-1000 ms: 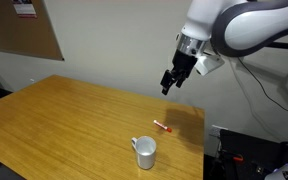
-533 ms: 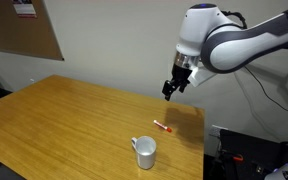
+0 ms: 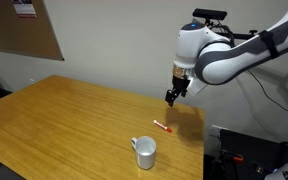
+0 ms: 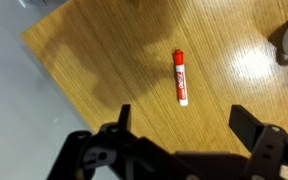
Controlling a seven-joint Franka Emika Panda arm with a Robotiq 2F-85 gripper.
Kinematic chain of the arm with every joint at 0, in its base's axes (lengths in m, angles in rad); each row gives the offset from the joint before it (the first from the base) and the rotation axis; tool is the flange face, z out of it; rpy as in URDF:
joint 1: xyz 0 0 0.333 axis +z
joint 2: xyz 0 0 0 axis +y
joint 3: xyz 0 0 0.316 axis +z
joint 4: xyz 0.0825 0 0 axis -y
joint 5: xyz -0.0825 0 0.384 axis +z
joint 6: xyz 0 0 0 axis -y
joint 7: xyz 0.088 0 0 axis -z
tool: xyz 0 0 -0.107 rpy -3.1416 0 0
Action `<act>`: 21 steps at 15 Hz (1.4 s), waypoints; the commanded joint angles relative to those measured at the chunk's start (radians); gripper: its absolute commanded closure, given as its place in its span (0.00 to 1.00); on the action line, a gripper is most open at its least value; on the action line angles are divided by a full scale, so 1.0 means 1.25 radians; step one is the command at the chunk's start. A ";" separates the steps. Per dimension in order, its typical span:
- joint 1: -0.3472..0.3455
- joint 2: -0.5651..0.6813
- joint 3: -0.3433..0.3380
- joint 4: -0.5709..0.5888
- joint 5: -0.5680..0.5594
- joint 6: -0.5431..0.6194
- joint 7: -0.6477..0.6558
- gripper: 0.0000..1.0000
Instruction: Put the red marker in the mug
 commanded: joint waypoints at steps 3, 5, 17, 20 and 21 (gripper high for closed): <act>-0.002 0.044 -0.035 -0.027 0.003 0.118 -0.028 0.00; -0.001 0.063 -0.046 -0.037 0.008 0.154 -0.045 0.00; 0.008 0.109 -0.063 -0.046 0.009 0.189 -0.066 0.00; 0.008 0.143 -0.064 -0.029 0.015 0.196 -0.067 0.00; 0.009 0.157 -0.065 -0.024 0.018 0.199 -0.072 0.00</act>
